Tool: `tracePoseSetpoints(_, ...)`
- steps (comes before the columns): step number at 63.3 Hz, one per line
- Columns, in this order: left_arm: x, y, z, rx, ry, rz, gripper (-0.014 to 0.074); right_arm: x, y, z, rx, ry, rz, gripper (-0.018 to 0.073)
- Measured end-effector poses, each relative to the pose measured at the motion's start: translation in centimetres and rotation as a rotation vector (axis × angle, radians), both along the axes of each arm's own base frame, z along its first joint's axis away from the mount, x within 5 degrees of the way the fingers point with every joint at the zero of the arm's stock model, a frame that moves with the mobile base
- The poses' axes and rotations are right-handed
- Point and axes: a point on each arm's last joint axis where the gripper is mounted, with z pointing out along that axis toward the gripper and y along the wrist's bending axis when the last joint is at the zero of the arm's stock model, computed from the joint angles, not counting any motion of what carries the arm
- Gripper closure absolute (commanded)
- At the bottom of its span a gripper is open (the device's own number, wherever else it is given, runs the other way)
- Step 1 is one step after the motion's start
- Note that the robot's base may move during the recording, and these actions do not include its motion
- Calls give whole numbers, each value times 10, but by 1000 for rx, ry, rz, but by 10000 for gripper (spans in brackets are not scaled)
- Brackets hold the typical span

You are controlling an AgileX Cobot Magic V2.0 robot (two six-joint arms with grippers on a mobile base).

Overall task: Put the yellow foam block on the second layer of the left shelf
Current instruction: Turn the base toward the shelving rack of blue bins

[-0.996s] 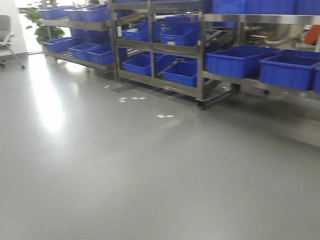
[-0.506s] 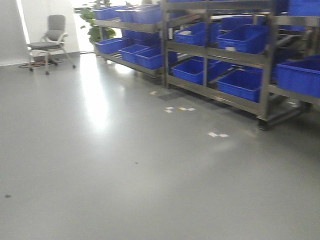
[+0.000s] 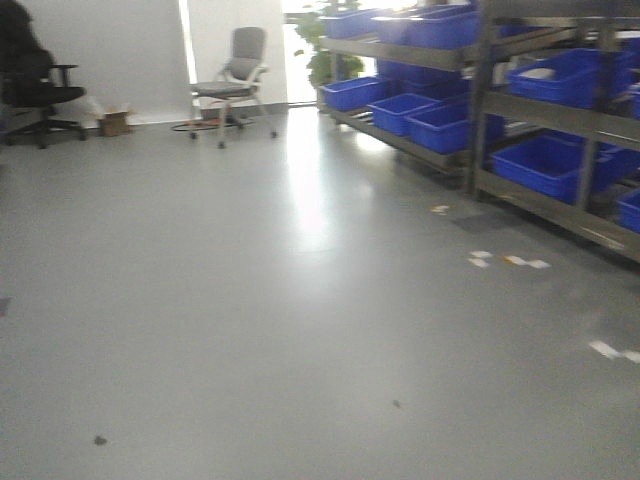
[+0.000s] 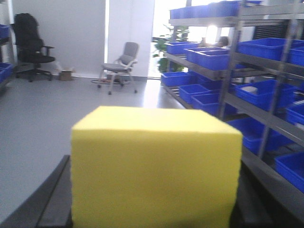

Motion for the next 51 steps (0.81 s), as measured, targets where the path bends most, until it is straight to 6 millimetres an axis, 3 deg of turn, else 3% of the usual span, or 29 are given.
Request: tracePoseSetpoints(51, 0, 0, 0, 0, 0, 0, 460, 0, 0, 0, 0, 0, 0, 272)
